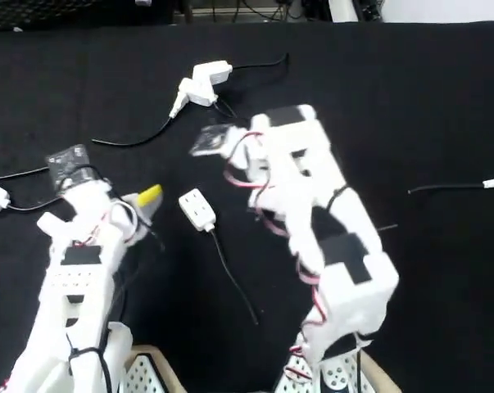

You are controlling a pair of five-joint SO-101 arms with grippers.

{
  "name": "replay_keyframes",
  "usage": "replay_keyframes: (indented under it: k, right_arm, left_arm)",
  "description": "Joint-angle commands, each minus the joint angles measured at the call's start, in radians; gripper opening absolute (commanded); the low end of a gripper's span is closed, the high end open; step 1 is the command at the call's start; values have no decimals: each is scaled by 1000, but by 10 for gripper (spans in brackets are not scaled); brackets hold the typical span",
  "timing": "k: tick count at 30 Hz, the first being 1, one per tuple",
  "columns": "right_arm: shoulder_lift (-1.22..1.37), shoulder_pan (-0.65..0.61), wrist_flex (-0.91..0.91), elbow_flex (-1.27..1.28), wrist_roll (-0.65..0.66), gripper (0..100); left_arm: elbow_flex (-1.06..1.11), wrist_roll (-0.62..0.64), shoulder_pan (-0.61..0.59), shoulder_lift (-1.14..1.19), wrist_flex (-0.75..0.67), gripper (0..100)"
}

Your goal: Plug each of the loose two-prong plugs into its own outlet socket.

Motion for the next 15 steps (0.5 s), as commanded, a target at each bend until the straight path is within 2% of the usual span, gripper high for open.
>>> replay_keyframes:
  k: [1, 8, 15]
  right_arm:
    - [-145, -144, 120, -39, -14, 12]
    - [-170, -238, 129, -45, -114, 12]
    - [-170, -273, 127, -136, -235, 12]
  left_arm:
    - [4, -8, 90, -21, -77, 329]
    - [62, -8, 153, -158, -81, 329]
    - [246, -8, 225, -563, -83, 329]
